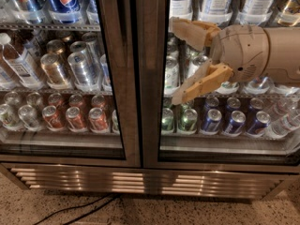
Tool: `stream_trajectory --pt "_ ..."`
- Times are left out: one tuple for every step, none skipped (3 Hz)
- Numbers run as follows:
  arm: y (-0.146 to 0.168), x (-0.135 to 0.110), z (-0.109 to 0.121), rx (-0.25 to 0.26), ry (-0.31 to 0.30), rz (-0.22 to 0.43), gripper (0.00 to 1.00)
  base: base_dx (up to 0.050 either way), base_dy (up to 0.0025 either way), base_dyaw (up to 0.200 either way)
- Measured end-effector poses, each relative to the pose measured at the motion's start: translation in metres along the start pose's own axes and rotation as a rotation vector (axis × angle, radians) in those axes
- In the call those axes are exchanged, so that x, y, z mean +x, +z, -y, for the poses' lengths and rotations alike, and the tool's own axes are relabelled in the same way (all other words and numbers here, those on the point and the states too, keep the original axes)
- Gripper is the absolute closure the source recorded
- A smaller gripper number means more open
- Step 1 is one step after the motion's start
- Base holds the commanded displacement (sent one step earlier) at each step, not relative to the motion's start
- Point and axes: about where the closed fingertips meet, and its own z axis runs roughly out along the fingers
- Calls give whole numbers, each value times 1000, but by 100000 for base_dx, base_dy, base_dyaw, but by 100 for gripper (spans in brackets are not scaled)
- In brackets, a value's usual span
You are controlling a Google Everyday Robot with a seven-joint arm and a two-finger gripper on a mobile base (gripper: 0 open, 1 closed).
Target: Open left fridge door
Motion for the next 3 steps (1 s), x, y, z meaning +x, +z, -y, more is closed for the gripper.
stream_trajectory --pt "0 12 -36 -16 -6 -5 0 0 0 0" --pt "0 31 -79 -45 -7 -20 0 0 0 0" --pt "-1 35 -82 -44 0 -24 0 0 0 0"
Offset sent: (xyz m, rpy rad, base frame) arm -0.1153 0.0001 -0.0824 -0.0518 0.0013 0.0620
